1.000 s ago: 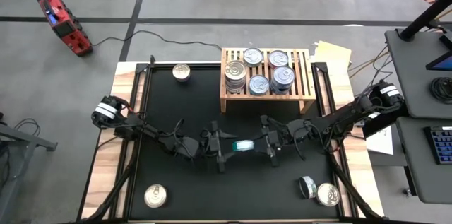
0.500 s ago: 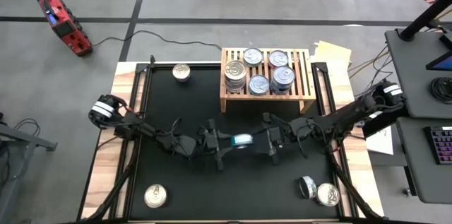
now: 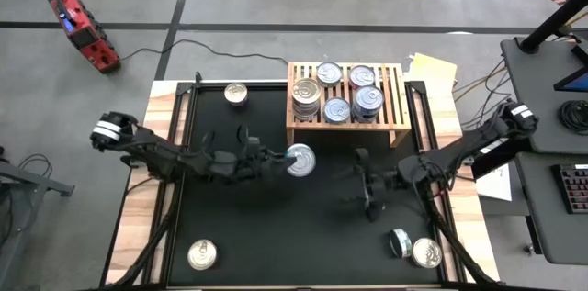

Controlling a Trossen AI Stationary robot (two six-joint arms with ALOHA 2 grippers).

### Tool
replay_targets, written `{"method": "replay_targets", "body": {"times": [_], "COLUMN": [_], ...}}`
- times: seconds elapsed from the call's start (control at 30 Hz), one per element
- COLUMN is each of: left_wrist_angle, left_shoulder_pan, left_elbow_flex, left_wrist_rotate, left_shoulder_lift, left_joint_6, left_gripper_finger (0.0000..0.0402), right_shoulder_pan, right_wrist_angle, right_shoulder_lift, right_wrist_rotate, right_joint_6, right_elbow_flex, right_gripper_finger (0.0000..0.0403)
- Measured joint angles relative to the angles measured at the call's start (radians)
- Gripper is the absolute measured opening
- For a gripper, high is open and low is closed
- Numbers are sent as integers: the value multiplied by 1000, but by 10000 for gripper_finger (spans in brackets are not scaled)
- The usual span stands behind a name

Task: Stack canned seafood by type on shelf
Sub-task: Put the green blue tuna can on the shelf

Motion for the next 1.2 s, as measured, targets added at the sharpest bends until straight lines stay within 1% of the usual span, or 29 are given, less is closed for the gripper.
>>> {"method": "replay_targets", "body": {"times": [0.03,0.1,0.2,0.27,0.33,0.4,0.67,0.83,0.97,1.03,1.1,1.13,1.2], "left_wrist_angle": [8,21,20,22,23,22,28,30,21,21,18,18,15], "left_shoulder_pan": [13,22,23,23,24,24,23,23,23,22,22,22,22], "left_elbow_flex": [-11,-17,-21,-20,-12,-10,-5,-5,-5,-5,-5,-5,-5], "left_wrist_rotate": [47,87,98,99,97,97,96,100,100,103,103,104,104], "left_shoulder_lift": [-10,-13,-9,-3,7,15,23,23,23,23,23,23,23], "left_joint_6": [-53,-138,-256,-295,-320,-333,-346,-346,-346,-335,-332,-330,-293], "left_gripper_finger": [116,116,116,116,116,116,116,116,116,116,122,139,188], "right_shoulder_pan": [19,54,83,85,80,71,38,4,-6,-5,-5,-5,-6], "right_wrist_angle": [-2,-2,14,18,31,30,33,36,38,39,40,39,40], "right_shoulder_lift": [14,49,109,152,193,226,338,395,430,440,441,441,439], "right_wrist_rotate": [46,162,363,488,555,575,594,600,610,613,611,611,617], "right_joint_6": [-79,-249,-501,-630,-715,-777,-908,-961,-961,-961,-961,-961,-957], "right_elbow_flex": [8,24,54,76,102,125,203,237,267,275,277,278,277], "right_gripper_finger": [271,265,257,252,248,244,233,238,233,218,191,174,135]}}
